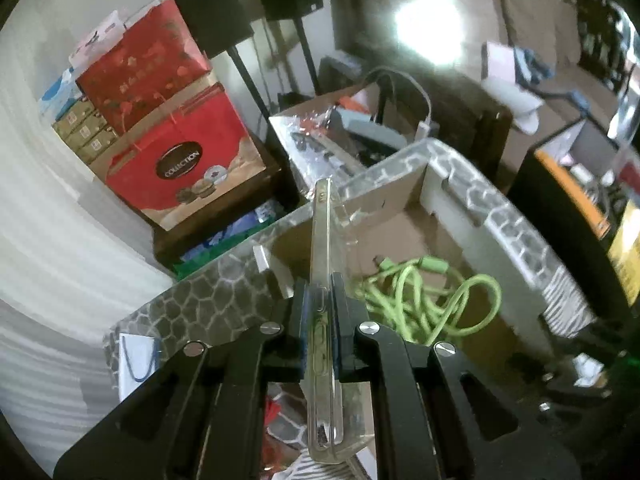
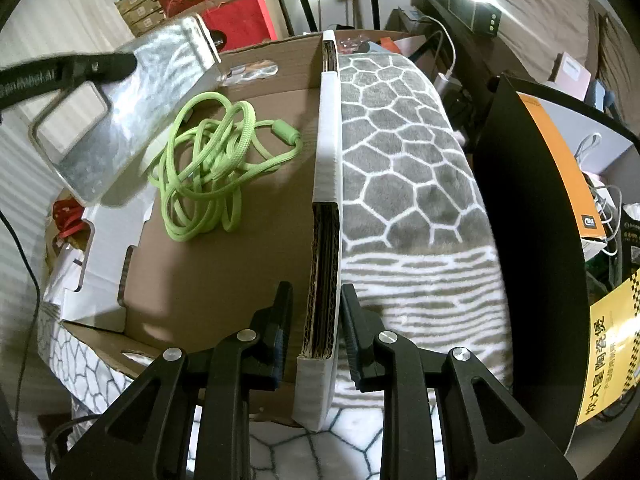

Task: Organize objects
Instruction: 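Carry the clear tray into the box and lower it onto the cable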

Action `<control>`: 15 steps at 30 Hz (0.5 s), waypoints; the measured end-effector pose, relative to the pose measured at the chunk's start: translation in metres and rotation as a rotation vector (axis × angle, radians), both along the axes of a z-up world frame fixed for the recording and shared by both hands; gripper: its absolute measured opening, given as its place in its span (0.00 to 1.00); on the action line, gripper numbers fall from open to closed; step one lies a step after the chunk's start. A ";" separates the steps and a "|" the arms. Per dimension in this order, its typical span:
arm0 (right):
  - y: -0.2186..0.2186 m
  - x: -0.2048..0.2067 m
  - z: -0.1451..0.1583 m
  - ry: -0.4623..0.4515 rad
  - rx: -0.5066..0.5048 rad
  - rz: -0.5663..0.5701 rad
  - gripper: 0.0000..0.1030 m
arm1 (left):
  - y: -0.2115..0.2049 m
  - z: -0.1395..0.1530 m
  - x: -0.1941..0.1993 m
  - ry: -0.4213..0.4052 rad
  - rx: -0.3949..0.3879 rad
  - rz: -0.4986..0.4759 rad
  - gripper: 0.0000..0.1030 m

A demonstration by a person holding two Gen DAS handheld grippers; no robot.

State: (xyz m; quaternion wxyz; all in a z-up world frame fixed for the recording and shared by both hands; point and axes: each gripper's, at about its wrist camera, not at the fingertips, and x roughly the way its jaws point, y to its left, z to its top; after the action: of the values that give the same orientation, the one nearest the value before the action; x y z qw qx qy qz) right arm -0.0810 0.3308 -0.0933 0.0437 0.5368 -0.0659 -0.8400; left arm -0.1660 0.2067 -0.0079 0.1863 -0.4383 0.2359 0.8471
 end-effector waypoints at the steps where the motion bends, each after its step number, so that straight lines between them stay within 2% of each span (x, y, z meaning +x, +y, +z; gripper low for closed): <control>1: 0.000 0.000 0.000 0.000 0.000 0.000 0.24 | 0.002 -0.004 0.002 0.006 -0.020 0.000 0.08; 5: 0.000 0.000 0.000 0.000 -0.003 -0.001 0.24 | 0.012 -0.021 0.007 -0.010 -0.056 0.000 0.08; 8: 0.000 0.001 0.001 0.000 -0.004 -0.001 0.24 | 0.019 -0.027 0.008 -0.057 -0.005 -0.005 0.12; 10: 0.000 0.001 0.001 0.000 -0.004 -0.001 0.24 | 0.023 -0.026 0.010 -0.121 0.082 -0.029 0.33; 11: 0.000 0.001 0.000 0.000 -0.004 -0.001 0.24 | 0.024 -0.023 0.011 -0.147 0.134 -0.043 0.48; 12: 0.000 0.001 0.000 0.001 -0.004 -0.001 0.24 | 0.024 -0.019 0.012 -0.166 0.182 -0.061 0.54; 14: 0.000 0.001 0.000 0.001 -0.005 -0.002 0.24 | 0.025 -0.011 0.015 -0.234 0.293 -0.118 0.57; 15: 0.000 0.001 0.001 0.000 -0.005 -0.002 0.24 | 0.024 -0.008 0.015 -0.251 0.319 -0.125 0.61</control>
State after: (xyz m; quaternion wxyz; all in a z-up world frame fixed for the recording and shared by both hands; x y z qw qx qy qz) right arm -0.0802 0.3310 -0.0928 0.0440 0.5364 -0.0686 -0.8400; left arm -0.1511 0.2305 -0.0157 0.3333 -0.4900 0.1003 0.7992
